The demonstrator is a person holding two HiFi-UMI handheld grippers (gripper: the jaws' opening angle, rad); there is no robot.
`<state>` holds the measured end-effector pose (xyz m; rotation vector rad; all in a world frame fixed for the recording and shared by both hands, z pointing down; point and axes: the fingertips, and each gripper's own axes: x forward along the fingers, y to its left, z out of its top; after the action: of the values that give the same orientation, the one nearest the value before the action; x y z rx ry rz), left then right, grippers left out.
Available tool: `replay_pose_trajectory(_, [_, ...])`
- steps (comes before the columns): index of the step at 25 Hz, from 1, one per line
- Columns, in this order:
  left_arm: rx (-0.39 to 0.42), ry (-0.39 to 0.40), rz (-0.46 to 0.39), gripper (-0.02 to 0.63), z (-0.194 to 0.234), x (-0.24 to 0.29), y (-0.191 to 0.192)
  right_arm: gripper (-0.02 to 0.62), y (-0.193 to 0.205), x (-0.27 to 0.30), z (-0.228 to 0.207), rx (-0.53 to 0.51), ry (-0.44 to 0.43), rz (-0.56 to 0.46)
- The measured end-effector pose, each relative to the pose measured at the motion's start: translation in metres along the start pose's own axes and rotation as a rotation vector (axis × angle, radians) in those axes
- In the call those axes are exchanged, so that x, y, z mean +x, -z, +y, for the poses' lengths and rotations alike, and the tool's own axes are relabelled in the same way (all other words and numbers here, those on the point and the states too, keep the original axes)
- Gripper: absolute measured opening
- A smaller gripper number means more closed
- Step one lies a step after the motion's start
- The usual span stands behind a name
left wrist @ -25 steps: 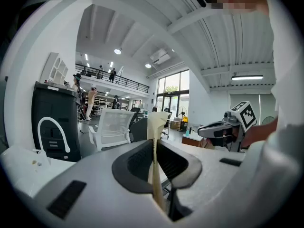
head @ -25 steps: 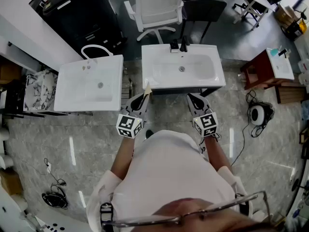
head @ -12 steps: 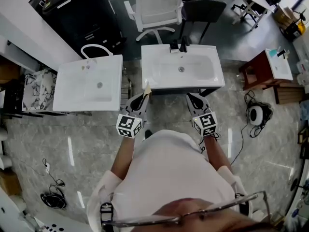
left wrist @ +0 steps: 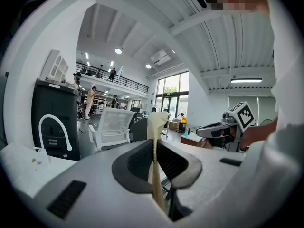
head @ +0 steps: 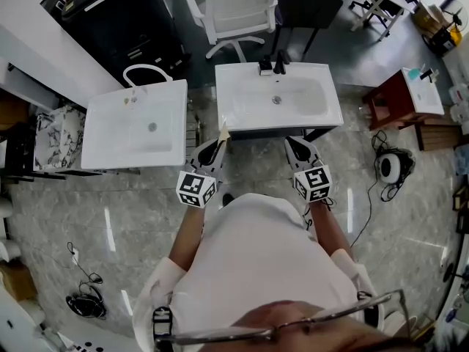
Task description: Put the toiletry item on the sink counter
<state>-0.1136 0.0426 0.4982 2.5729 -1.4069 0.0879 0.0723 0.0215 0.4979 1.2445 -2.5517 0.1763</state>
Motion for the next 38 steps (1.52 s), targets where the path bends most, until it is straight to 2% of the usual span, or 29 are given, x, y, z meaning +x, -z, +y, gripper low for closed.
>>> replay_pose_trajectory(21, [-0.014, 0.071, 0.036, 0.028, 0.041, -0.046, 0.023, 0.006, 0.015, 0.01, 0.053, 0.049, 0.111, 0.033])
replay_pose_trajectory(30, [-0.027, 0.076, 0.044, 0.028, 0.049, -0.037, 0.027, 0.006, 0.019, 0.02, 0.049, 0.055, 0.114, 0.054])
replay_pose_trajectory(38, [-0.036, 0.038, 0.058, 0.028, 0.065, -0.009, 0.026, 0.006, 0.017, 0.052, 0.025, 0.064, 0.075, 0.057])
